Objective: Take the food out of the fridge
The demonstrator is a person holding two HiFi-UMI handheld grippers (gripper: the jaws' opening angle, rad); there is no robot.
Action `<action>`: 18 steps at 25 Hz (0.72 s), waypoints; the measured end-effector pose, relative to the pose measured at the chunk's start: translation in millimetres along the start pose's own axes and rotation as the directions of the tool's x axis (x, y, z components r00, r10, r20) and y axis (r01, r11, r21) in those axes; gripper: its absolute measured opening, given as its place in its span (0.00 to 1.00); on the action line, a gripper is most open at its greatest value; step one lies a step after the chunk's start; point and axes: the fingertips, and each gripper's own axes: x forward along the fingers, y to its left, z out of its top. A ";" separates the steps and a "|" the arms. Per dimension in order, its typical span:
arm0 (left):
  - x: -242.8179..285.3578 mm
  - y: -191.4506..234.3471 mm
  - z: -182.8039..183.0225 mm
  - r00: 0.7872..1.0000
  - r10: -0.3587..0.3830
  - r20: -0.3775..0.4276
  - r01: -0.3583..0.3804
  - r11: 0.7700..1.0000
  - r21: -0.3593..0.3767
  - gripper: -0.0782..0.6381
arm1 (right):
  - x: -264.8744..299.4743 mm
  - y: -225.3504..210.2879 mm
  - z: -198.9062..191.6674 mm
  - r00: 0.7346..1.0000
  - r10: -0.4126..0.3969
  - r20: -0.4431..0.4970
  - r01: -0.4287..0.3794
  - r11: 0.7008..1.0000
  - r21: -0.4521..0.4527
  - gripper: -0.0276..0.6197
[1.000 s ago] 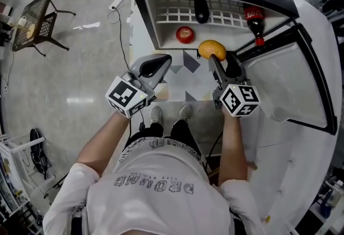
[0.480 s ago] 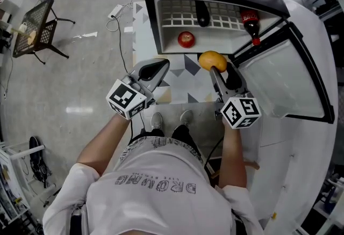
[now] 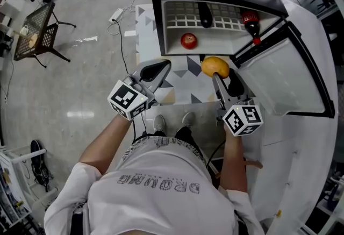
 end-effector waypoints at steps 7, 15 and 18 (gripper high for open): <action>-4.3 0.2 6.2 1.000 -0.010 0.013 0.010 1.000 0.005 0.12 | -6.6 13.0 2.7 1.000 -0.003 0.014 0.003 1.000 -0.011 0.42; -4.8 -0.2 9.4 1.000 -0.017 0.021 0.017 1.000 0.007 0.12 | -8.4 22.3 11.3 1.000 0.005 0.028 -0.005 1.000 -0.020 0.42; -4.9 0.4 10.2 1.000 -0.017 0.024 0.017 1.000 0.007 0.12 | -8.2 23.8 14.8 0.999 0.007 0.035 -0.006 1.000 -0.021 0.42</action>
